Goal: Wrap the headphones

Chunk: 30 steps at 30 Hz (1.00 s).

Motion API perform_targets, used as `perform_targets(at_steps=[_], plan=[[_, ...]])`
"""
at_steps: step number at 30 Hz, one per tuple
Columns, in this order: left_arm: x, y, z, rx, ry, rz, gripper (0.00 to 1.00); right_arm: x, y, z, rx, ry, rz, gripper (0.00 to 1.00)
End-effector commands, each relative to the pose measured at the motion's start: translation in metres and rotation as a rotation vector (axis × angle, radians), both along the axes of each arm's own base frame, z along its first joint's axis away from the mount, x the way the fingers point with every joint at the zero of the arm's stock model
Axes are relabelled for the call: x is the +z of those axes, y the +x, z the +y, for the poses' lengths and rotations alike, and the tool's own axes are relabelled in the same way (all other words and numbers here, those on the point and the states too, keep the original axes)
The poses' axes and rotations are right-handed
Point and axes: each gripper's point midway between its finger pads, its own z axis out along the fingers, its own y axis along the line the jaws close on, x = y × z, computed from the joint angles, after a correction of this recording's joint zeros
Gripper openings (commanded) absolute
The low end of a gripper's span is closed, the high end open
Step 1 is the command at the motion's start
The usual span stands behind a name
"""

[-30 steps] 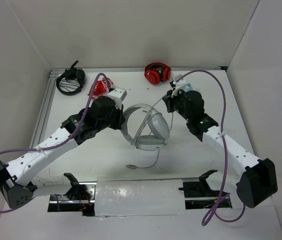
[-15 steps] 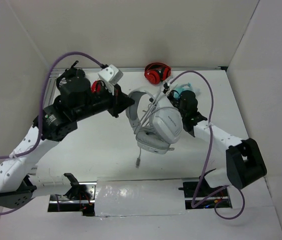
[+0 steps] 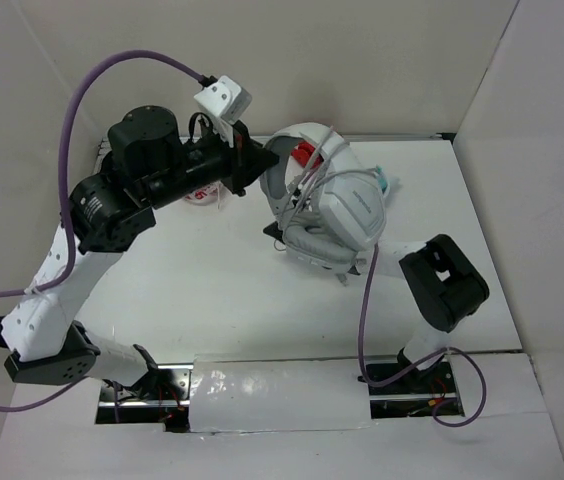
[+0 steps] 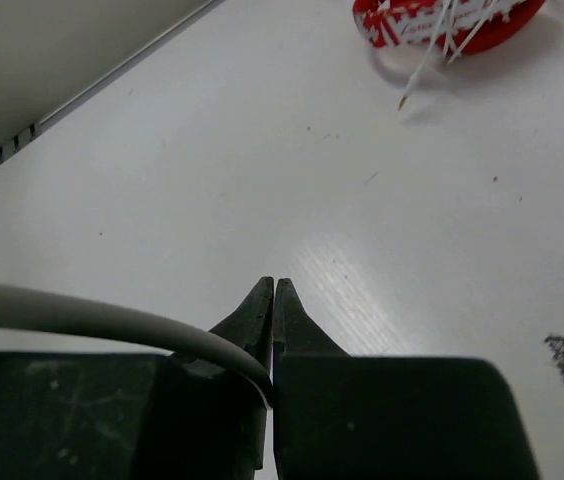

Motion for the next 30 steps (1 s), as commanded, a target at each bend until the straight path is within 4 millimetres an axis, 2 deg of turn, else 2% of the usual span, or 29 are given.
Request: perform_targets(at_steps=[1, 2, 3, 5, 6, 7, 8, 9, 11, 12, 13, 14, 16, 17, 18, 20, 21, 22, 23, 26, 27, 28, 30], plan=[[0.045, 0.027, 0.025, 0.172, -0.139, -0.079, 0.0, 0.014, -0.026, 0.01, 0.054, 0.045, -0.03, 0.01], [0.041, 0.038, 0.026, 0.204, -0.134, -0.068, 0.0, 0.01, -0.038, 0.017, 0.068, 0.028, -0.027, 0.0], [0.035, 0.055, 0.028, 0.242, -0.128, -0.045, 0.0, -0.002, -0.046, 0.013, 0.054, -0.011, -0.002, 0.0], [0.03, 0.074, 0.031, 0.283, -0.125, -0.024, 0.0, -0.007, -0.066, 0.018, 0.072, -0.002, 0.0, 0.0], [0.024, 0.084, 0.035, 0.307, -0.115, -0.003, 0.0, -0.02, -0.079, 0.016, 0.078, -0.01, 0.025, 0.0], [0.022, 0.106, 0.044, 0.359, -0.137, 0.033, 0.0, -0.023, -0.085, 0.017, 0.07, 0.004, 0.057, 0.0], [0.018, 0.114, 0.045, 0.348, -0.141, 0.061, 0.0, -0.025, -0.092, 0.019, 0.092, 0.016, 0.067, 0.0], [0.01, 0.134, 0.055, 0.395, -0.163, 0.113, 0.0, -0.035, -0.108, 0.024, 0.128, 0.018, 0.121, 0.0], [-0.003, 0.155, 0.07, 0.46, -0.19, 0.182, 0.0, -0.045, -0.128, 0.033, 0.173, 0.014, 0.159, 0.0], [-0.021, 0.174, 0.086, 0.528, -0.215, 0.252, 0.0, -0.05, -0.135, 0.034, 0.173, 0.009, 0.18, 0.0], [-0.031, 0.184, 0.097, 0.57, -0.224, 0.283, 0.0, -0.054, -0.137, 0.034, 0.15, 0.003, 0.197, 0.0], [-0.04, 0.195, 0.117, 0.655, -0.252, 0.317, 0.0, -0.06, -0.149, 0.034, 0.15, -0.017, 0.218, 0.0], [-0.071, 0.212, 0.139, 0.78, -0.244, 0.385, 0.0, -0.072, -0.149, 0.026, 0.072, -0.063, 0.238, 0.0], [-0.087, 0.223, 0.16, 0.89, -0.249, 0.412, 0.0, -0.069, -0.15, 0.021, 0.034, -0.07, 0.238, 0.0], [-0.096, 0.228, 0.17, 0.933, -0.253, 0.434, 0.0, -0.07, -0.154, 0.019, 0.009, -0.084, 0.235, 0.0], [-0.128, 0.236, 0.194, 1.033, -0.24, 0.529, 0.0, -0.07, -0.144, 0.001, -0.139, -0.148, 0.24, 0.0], [-0.142, 0.236, 0.2, 1.068, -0.225, 0.573, 0.0, -0.082, -0.151, -0.009, -0.182, -0.223, 0.277, 0.0], [-0.153, 0.239, 0.205, 1.097, -0.226, 0.601, 0.0, -0.061, -0.136, -0.016, -0.287, -0.199, 0.234, 0.0], [-0.171, 0.244, 0.214, 1.142, -0.207, 0.637, 0.0, -0.057, -0.137, -0.021, -0.321, -0.204, 0.23, 0.0], [-0.21, 0.244, 0.221, 1.212, -0.142, 0.72, 0.0, -0.026, -0.136, -0.034, -0.436, -0.213, 0.191, 0.0], [-0.219, 0.244, 0.22, 1.219, -0.121, 0.733, 0.0, -0.028, -0.139, -0.042, -0.463, -0.27, 0.189, 0.0], [-0.234, 0.24, 0.217, 1.226, -0.083, 0.759, 0.0, -0.002, -0.127, -0.047, -0.533, -0.246, 0.148, 0.0], [-0.246, 0.235, 0.217, 1.262, -0.04, 0.755, 0.0, 0.008, -0.12, -0.061, -0.602, -0.31, 0.108, 0.0]])
